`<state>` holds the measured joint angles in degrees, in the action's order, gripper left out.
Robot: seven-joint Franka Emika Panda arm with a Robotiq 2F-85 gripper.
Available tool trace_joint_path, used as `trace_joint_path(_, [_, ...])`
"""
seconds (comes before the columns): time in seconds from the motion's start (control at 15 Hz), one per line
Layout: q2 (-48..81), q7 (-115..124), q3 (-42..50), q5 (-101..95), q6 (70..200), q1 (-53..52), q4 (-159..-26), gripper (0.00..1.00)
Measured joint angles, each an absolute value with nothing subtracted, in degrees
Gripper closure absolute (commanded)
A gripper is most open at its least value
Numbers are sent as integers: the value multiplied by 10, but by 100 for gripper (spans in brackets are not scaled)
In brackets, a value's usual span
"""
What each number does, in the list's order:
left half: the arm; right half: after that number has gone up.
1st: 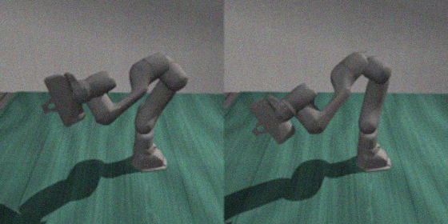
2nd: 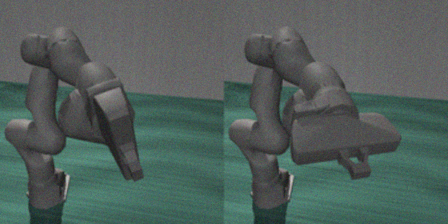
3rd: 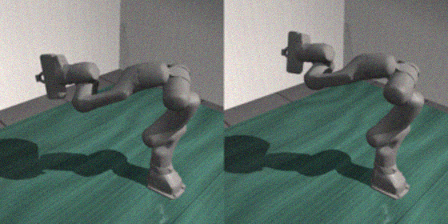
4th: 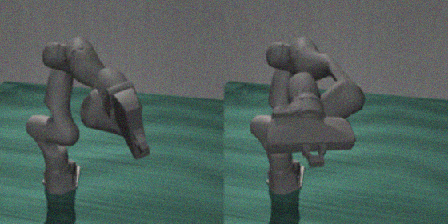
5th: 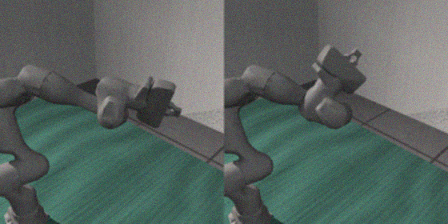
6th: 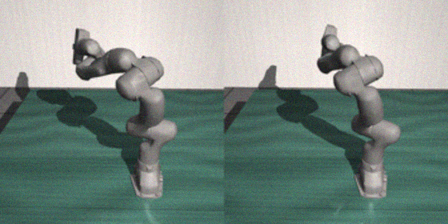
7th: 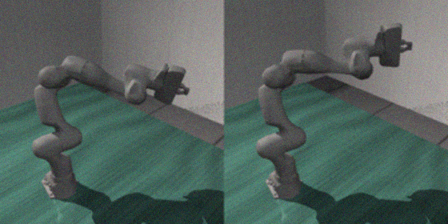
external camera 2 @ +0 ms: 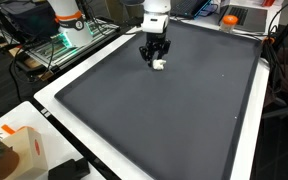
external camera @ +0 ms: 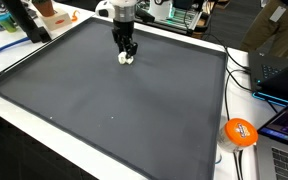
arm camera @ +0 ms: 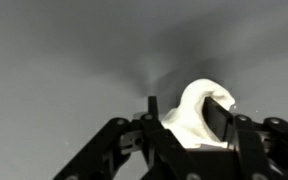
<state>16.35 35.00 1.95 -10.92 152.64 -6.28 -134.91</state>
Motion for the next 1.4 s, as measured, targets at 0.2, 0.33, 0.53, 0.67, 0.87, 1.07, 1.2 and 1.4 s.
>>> trace_joint_path(0.2, [169,350,28,-110,1539,-74,-1342,98])
trace_joint_path(0.33, [170,350,36,-111,1541,-82,-1338,98])
trace_joint_path(0.53, [171,351,46,-114,1542,-90,-1334,99])
trace_joint_path(0.67, [172,352,51,-114,1543,-94,-1333,99])
trace_joint_path(0.87, [174,357,55,-114,1543,-97,-1330,98])
trace_joint_path(1.07, [176,360,59,-114,1543,-98,-1328,68])
trace_joint_path(1.2, [177,360,59,-114,1543,-98,-1326,55])
trace_joint_path(1.4, [177,366,64,-115,1543,-99,-1326,33])
